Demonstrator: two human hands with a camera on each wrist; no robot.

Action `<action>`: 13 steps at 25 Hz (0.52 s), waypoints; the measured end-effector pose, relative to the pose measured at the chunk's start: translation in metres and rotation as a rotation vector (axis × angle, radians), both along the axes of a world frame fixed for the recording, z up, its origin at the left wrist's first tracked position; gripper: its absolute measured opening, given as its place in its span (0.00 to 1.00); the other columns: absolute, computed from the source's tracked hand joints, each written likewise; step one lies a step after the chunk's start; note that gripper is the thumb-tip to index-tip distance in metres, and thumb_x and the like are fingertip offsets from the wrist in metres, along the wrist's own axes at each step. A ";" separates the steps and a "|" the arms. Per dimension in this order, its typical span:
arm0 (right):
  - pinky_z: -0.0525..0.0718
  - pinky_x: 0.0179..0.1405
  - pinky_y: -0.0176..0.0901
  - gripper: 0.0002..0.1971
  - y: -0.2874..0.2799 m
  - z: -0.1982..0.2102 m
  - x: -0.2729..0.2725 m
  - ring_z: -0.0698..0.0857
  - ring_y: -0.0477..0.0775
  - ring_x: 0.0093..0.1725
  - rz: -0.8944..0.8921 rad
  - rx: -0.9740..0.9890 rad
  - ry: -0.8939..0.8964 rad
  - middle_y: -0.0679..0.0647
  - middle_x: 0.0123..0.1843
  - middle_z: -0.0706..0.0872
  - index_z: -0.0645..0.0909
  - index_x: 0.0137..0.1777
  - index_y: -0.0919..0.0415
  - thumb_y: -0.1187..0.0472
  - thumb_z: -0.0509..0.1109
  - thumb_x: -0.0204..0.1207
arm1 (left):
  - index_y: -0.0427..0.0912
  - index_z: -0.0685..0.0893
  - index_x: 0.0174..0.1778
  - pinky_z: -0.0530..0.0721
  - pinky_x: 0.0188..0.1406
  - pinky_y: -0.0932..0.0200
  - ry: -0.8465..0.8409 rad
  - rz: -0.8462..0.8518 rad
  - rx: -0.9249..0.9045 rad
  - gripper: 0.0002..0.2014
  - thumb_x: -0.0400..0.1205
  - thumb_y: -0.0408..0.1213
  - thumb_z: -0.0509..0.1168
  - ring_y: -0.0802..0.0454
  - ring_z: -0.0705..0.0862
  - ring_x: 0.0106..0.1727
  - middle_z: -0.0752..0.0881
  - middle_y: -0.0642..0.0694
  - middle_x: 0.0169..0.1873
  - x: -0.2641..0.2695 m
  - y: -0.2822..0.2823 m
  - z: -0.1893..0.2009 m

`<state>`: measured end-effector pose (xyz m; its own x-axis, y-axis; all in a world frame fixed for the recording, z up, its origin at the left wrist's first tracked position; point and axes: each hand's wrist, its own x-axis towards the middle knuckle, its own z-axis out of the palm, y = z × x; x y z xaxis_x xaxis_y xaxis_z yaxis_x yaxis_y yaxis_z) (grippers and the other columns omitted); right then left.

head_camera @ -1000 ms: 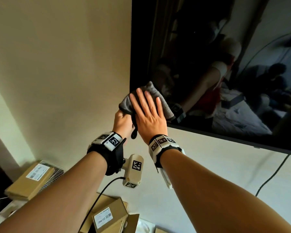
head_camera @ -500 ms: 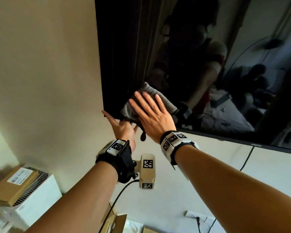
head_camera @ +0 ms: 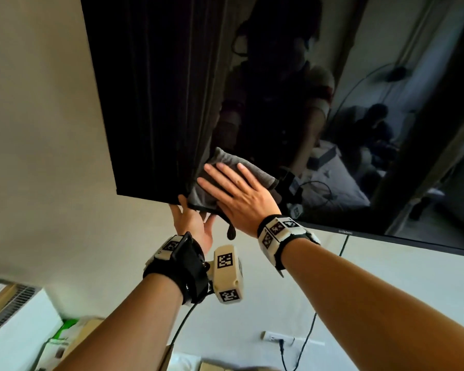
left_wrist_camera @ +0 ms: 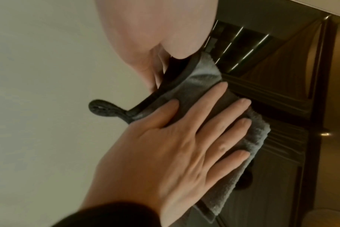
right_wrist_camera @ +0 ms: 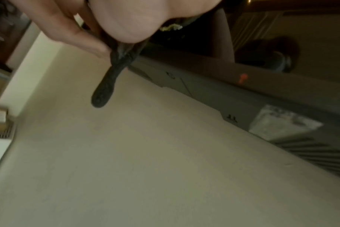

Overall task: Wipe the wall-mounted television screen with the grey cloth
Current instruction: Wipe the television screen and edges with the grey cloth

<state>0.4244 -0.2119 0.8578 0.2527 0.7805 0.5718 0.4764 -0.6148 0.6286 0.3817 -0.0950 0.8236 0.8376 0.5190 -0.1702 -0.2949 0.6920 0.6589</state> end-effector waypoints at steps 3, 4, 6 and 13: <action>0.41 0.84 0.52 0.31 -0.006 0.003 0.002 0.49 0.54 0.85 0.020 -0.014 0.029 0.52 0.87 0.51 0.49 0.85 0.51 0.53 0.55 0.84 | 0.63 0.58 0.84 0.82 0.60 0.48 0.037 0.041 0.004 0.26 0.91 0.41 0.52 0.39 0.79 0.74 0.75 0.45 0.80 0.001 -0.014 0.000; 0.41 0.84 0.52 0.31 -0.020 0.003 0.002 0.49 0.54 0.85 0.006 -0.009 0.034 0.52 0.87 0.50 0.49 0.85 0.51 0.53 0.55 0.84 | 0.65 0.55 0.85 0.82 0.61 0.48 0.050 0.062 -0.008 0.26 0.92 0.43 0.51 0.39 0.79 0.74 0.74 0.45 0.80 -0.001 -0.022 0.003; 0.41 0.84 0.53 0.32 -0.051 0.002 0.001 0.48 0.54 0.85 -0.029 -0.003 0.024 0.52 0.87 0.49 0.48 0.86 0.51 0.53 0.55 0.85 | 0.67 0.49 0.85 0.81 0.63 0.45 0.059 0.082 -0.050 0.27 0.92 0.46 0.50 0.39 0.78 0.75 0.73 0.45 0.81 -0.001 -0.036 0.010; 0.40 0.83 0.53 0.33 -0.049 0.002 0.003 0.49 0.55 0.85 0.033 -0.058 0.007 0.53 0.87 0.49 0.48 0.86 0.53 0.54 0.56 0.84 | 0.70 0.51 0.85 0.80 0.60 0.46 0.081 0.064 -0.001 0.30 0.91 0.36 0.50 0.42 0.81 0.70 0.76 0.41 0.77 -0.003 -0.078 0.008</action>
